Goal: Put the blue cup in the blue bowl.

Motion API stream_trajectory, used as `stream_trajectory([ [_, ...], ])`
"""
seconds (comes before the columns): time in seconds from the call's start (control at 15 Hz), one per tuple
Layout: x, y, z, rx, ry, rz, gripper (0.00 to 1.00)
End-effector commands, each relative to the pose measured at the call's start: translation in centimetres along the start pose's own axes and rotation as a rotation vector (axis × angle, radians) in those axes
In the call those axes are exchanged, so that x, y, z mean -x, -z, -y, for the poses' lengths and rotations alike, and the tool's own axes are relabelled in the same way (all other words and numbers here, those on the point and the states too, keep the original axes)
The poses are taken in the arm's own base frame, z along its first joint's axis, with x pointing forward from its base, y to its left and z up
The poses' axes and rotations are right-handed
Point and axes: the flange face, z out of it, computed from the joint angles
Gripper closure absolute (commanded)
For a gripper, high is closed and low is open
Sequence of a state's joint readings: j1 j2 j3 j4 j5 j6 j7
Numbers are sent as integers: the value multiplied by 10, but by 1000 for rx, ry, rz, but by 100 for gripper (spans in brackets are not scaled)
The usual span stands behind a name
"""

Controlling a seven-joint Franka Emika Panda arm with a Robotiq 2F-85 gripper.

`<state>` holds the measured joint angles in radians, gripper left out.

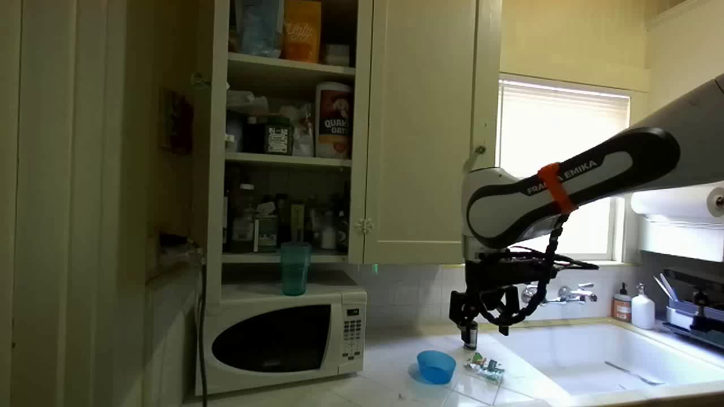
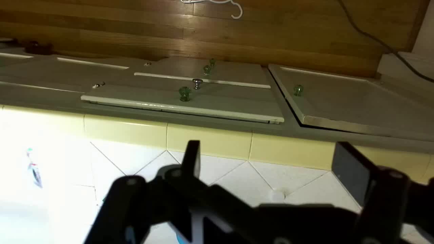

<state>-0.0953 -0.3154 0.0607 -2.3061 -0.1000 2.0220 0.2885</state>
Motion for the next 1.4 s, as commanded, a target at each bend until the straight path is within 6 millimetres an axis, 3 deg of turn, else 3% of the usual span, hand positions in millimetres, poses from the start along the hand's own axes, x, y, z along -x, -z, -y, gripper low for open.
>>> stream_trajectory([
  [0.0, 0, 0, 0, 0, 0, 1, 0],
  [0.6, 0, 1, 0, 0, 0, 1, 0],
  [0.67, -6, 3, 1, -17, -60, -9, 0],
  [0.8, -30, 19, 10, -40, -188, -61, 0],
  [1.0, -70, 64, 26, -75, -327, -160, 0],
  [1.33, -134, 131, 72, -189, -522, -297, 0],
])
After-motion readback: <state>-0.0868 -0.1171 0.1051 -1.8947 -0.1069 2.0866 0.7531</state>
